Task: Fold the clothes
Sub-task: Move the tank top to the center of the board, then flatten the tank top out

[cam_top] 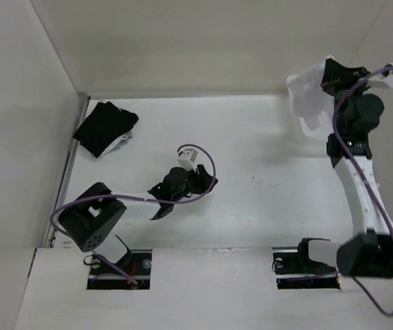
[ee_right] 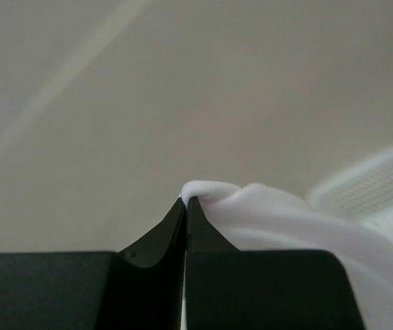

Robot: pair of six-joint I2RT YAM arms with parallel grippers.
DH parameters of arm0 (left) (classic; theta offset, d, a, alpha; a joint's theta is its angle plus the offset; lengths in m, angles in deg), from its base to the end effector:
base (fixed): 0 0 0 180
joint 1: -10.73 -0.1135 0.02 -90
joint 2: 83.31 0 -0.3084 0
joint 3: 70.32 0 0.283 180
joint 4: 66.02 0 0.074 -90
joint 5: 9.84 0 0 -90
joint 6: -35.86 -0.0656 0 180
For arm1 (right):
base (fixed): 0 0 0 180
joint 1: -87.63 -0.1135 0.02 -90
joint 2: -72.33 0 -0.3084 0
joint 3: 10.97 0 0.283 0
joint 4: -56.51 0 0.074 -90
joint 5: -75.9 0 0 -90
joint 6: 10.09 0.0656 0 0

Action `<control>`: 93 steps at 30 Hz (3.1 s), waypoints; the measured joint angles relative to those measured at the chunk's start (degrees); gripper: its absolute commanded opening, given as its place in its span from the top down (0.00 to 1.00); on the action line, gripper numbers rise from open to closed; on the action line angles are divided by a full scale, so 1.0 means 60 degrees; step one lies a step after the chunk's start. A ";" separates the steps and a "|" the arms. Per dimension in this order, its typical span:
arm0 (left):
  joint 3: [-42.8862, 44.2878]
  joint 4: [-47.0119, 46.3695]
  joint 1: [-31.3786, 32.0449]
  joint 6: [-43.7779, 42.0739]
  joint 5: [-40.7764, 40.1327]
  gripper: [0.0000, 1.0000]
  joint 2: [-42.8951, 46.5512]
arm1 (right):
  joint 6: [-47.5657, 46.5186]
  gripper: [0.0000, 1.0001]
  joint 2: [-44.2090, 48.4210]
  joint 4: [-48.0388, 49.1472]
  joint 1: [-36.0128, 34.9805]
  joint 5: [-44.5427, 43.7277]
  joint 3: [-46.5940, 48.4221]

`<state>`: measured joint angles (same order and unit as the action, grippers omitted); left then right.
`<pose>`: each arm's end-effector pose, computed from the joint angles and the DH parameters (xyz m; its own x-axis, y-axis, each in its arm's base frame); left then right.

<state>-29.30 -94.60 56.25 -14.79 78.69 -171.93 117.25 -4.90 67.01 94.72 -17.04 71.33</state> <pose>0.2362 -0.2381 0.1673 -0.6180 -0.2753 -0.7364 0.3936 0.7024 -0.5930 0.3649 -0.0488 0.4767 0.3163 0.5711 -0.7575 -0.0246 0.8032 0.5952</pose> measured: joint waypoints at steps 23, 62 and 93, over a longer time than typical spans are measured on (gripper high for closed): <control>-0.1865 0.2608 -0.2386 0.0914 -0.1687 0.60 0.5668 | 0.0619 0.70 -0.2852 0.0699 -0.5686 0.1716 -0.3122; 0.0182 0.5082 -0.0623 0.2051 -0.1417 0.82 0.0914 | 0.0718 0.79 0.1931 0.0211 -0.6033 -0.0204 -0.7777; -0.0616 0.6353 -0.2973 0.1472 -0.1796 1.00 0.4222 | 0.1071 0.58 0.1698 -0.3872 -0.5639 -0.1778 -0.7635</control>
<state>-33.00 -56.49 38.41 -5.96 67.91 -146.60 123.68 5.28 43.77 60.88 -27.70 25.52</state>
